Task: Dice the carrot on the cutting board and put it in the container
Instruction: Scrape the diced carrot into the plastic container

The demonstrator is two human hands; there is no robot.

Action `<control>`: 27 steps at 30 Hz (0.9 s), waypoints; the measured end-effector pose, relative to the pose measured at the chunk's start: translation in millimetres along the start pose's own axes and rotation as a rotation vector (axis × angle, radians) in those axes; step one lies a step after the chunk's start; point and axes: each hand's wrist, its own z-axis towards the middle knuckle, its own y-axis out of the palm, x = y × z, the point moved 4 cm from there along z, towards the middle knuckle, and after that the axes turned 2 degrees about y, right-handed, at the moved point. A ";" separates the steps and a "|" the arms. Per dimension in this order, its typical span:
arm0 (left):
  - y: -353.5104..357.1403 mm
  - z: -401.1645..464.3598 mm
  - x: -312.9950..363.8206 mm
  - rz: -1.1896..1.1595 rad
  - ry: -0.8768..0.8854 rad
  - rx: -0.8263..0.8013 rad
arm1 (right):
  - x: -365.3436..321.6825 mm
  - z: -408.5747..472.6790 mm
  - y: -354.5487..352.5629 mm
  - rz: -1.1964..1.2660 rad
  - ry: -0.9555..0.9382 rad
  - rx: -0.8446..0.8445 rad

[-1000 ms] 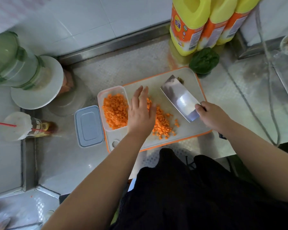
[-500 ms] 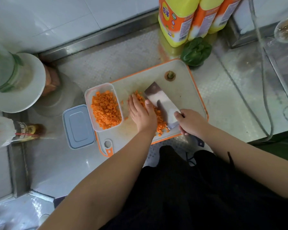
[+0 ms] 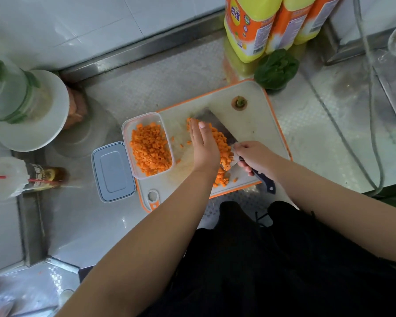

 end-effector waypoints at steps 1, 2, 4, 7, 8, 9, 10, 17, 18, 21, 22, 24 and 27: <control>-6.6 -2.1 3.2 -0.026 -0.010 0.016 | -1.6 -0.3 -2.3 0.012 0.001 -0.008; -15.4 -4.4 7.8 -0.029 0.009 0.052 | -3.3 -0.6 -4.6 0.013 -0.002 -0.017; -37.6 -8.2 16.3 0.046 0.126 0.142 | -8.9 -2.1 -8.3 -0.005 -0.011 -0.042; -69.0 -12.6 22.3 0.206 0.399 0.230 | -20.6 -6.8 -9.3 -0.050 -0.028 -0.101; -76.7 -14.7 23.2 0.297 0.535 0.242 | -25.7 -8.7 -7.6 -0.070 -0.033 -0.120; -82.2 -17.3 22.7 0.395 0.684 0.251 | -31.0 -10.2 -4.7 -0.089 -0.039 -0.136; -85.5 -20.6 22.9 0.481 0.828 0.256 | -36.8 -11.3 -0.9 -0.107 -0.043 -0.148; -78.8 -34.7 20.9 0.745 1.158 0.153 | -77.8 -10.9 41.7 -0.229 -0.020 -0.205; -77.7 -32.8 18.9 0.791 1.146 0.146 | -82.1 -10.5 47.5 -0.243 -0.017 -0.212; -82.0 -23.2 12.6 0.851 1.083 0.170 | -91.2 -8.8 61.8 -0.284 0.002 -0.206; -84.6 -18.9 10.7 0.859 1.064 0.178 | -93.4 -8.5 65.4 -0.299 0.002 -0.202; -89.9 -10.7 7.9 0.877 1.044 0.182 | -97.2 -7.5 71.9 -0.332 -0.010 -0.199; -96.1 -2.5 7.5 0.882 1.026 0.171 | -99.8 -5.2 76.3 -0.370 -0.009 -0.195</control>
